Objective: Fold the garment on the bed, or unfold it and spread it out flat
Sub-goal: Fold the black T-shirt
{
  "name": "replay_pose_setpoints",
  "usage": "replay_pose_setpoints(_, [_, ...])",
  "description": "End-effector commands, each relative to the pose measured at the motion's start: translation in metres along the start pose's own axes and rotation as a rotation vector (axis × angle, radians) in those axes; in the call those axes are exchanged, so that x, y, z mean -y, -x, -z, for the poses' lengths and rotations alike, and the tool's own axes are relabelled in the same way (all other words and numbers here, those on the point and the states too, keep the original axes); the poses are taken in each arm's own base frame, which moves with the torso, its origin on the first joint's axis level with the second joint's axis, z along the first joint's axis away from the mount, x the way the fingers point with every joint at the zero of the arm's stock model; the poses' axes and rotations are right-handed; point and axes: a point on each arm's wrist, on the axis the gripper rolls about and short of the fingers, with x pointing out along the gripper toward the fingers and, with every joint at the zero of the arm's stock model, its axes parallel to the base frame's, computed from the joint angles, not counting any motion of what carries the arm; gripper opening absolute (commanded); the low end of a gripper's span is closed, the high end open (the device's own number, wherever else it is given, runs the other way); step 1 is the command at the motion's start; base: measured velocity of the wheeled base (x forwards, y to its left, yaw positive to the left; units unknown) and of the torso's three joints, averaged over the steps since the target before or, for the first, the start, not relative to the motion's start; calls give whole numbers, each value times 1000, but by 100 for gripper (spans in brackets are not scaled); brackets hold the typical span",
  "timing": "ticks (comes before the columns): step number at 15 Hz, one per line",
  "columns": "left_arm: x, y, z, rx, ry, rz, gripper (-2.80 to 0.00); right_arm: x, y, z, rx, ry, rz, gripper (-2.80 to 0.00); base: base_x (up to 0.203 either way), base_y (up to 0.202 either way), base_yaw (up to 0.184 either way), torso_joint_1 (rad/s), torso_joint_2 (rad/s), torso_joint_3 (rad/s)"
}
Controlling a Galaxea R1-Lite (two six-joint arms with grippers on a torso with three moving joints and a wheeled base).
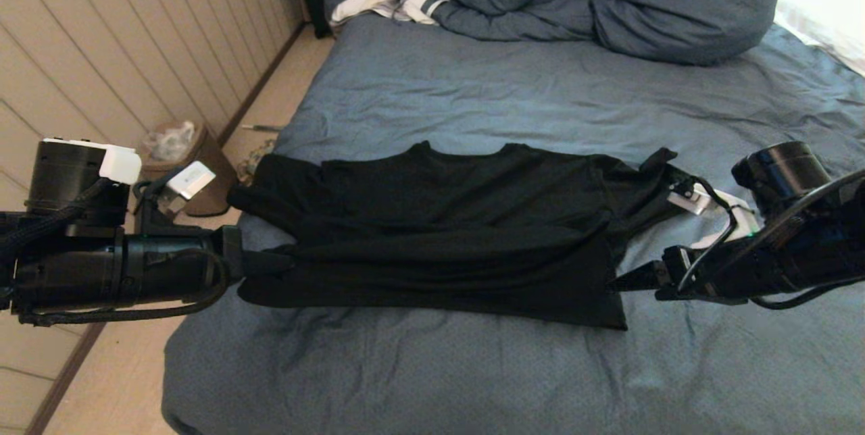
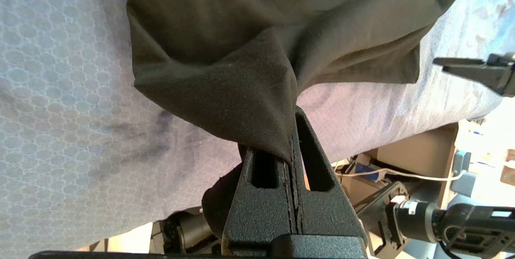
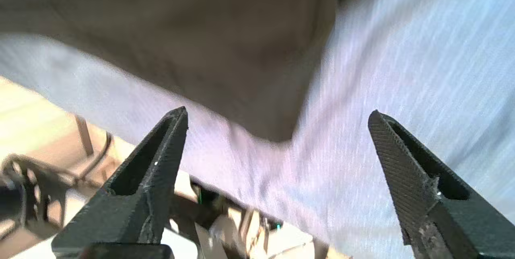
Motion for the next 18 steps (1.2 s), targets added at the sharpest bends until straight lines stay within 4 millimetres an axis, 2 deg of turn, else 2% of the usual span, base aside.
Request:
replay_pose_setpoints(1, [-1,-2,0,-7,7,0,-280,1,-11,7,-51,-10,-9,0,0,0,0,0,0,0])
replay_pose_setpoints(5, [-2,-3,1,-12,8,1,-280,8,-34,2,-82,-25,-9,0,0,0,0,0,0,0])
replay_pose_setpoints(10, [-2,-3,1,-13,9,0,-280,7,-58,-2,-110,-5,-24,0,0,0,0,0,0,0])
replay_pose_setpoints(14, [-3,-6,1,-24,13,7,-280,2,-66,-8,-108,14,-36,0,0,0,0,0,0,0])
replay_pose_setpoints(15, [-3,-6,1,-24,13,7,-280,1,-65,-8,-105,17,-37,-280,0,0,0,0,0,0])
replay_pose_setpoints(18, [-4,-6,1,-26,14,6,-280,0,-61,-7,-97,21,-39,-280,0,0,0,0,0,0])
